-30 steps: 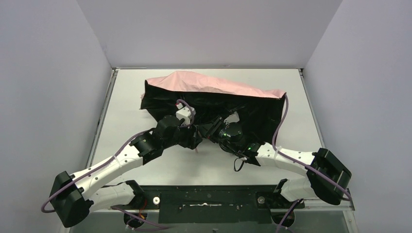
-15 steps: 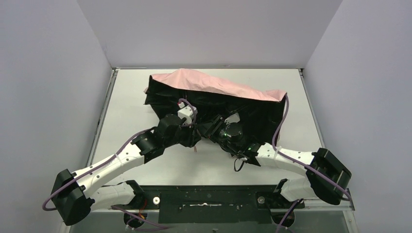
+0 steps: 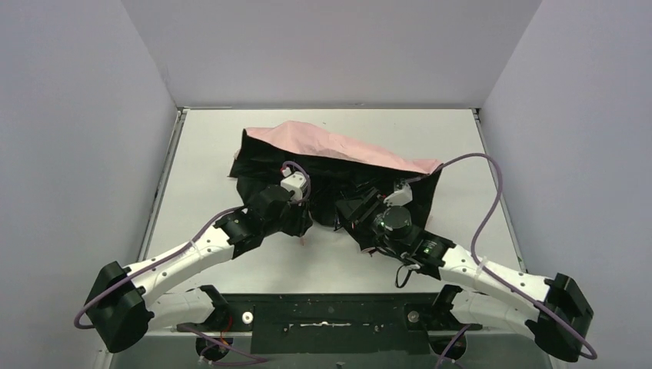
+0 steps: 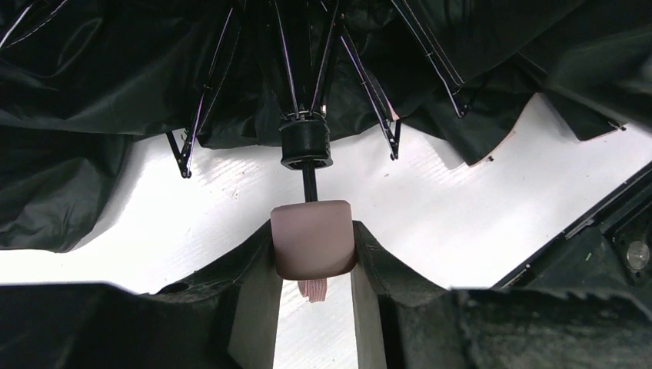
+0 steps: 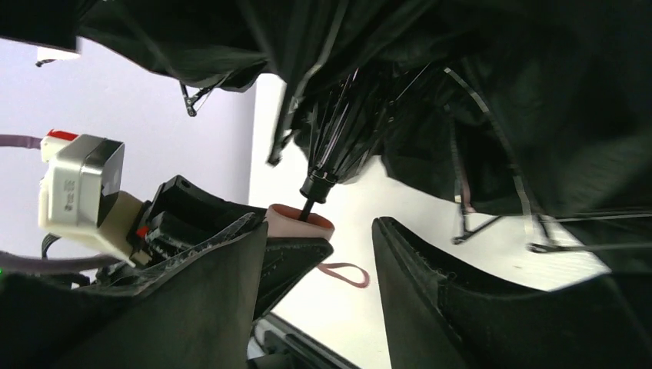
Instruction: Put away the umbrella
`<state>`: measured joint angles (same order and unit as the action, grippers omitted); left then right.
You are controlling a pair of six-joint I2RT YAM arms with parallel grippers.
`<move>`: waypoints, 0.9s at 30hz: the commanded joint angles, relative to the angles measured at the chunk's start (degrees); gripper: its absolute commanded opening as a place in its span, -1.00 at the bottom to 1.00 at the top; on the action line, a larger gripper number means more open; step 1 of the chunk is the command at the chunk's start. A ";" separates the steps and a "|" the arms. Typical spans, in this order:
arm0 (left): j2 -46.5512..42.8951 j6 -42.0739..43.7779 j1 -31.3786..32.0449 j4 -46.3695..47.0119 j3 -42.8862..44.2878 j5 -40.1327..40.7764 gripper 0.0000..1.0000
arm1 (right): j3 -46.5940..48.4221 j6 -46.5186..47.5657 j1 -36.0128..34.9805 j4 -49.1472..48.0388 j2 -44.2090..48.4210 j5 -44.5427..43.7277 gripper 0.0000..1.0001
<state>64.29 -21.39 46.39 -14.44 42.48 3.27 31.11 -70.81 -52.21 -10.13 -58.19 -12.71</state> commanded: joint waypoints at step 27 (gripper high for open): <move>-1.59 -0.05 0.53 -10.07 3.41 -2.20 0.58 | 29.69 44.31 5.05 50.68 11.16 -4.89 0.89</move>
<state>66.54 -23.55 46.50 -19.40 41.65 2.42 54.59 -33.61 -47.31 39.83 -47.64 -25.58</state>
